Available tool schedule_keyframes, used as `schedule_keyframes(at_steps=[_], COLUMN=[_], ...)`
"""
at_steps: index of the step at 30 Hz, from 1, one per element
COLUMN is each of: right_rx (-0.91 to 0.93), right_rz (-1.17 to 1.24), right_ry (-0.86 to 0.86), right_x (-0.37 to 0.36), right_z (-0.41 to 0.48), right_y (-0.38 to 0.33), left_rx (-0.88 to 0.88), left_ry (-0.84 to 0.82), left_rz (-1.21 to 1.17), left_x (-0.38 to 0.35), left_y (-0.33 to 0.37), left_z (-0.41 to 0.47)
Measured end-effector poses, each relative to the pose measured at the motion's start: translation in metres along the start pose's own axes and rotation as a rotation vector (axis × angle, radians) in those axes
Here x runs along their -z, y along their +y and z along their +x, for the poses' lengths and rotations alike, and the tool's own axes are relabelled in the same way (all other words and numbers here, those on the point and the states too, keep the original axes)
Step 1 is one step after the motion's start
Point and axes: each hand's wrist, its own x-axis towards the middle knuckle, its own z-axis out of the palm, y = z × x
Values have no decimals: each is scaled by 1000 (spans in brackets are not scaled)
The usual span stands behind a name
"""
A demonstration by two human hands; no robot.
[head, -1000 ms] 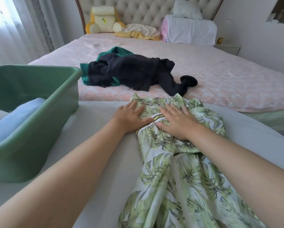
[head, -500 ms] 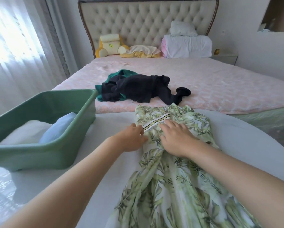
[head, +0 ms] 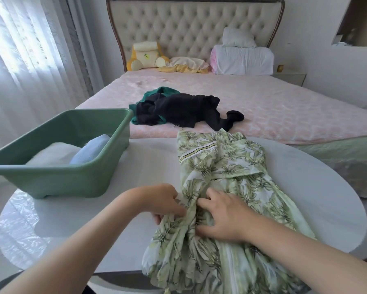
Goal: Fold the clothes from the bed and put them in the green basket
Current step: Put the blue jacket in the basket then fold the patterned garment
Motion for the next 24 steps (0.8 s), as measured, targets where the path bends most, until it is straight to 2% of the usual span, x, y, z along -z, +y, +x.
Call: schedule_keyframes(at_steps=[2, 3, 6, 8, 9, 10, 14, 16, 18, 22, 23, 24], right_rx=[-20, -33, -123, -181, -203, -226, -402, -477, -538, -558, -576, -586], right_rz=[97, 237, 902, 1376, 1506, 1527, 1289, 1255, 1173, 704, 672, 677], right_ry=[-31, -21, 67, 18, 7, 11, -23, -24, 48, 100, 85, 75], right_x=[0, 0, 3, 14, 20, 25, 28, 30, 30, 25, 25, 24], right_z=[1, 2, 7, 3, 1, -2, -6, -8, -10, -9, -11, -12], right_y=[1, 3, 11, 13, 13, 15, 27, 34, 42, 50, 49, 48], left_rx=[2, -13, -114, -192, -217, -228, -267, -300, -364, -533, -553, -547], left_ry=[-9, 4, 56, 17, -36, -128, -624, -670, -509, 184, 243, 219], left_rz=[-116, -167, -370, -465, -479, -492, -678, -742, -652, -334, -230, -127], left_x=[6, 9, 13, 9, 7, 4, -3, -5, -6, -15, -16, -19], left_y=[2, 3, 12, 20, 25, 28, 31, 28, 31, 31, 30, 30], left_z=[-3, -4, -7, -9, -11, -13, -19, -16, -11, 8, 11, 11])
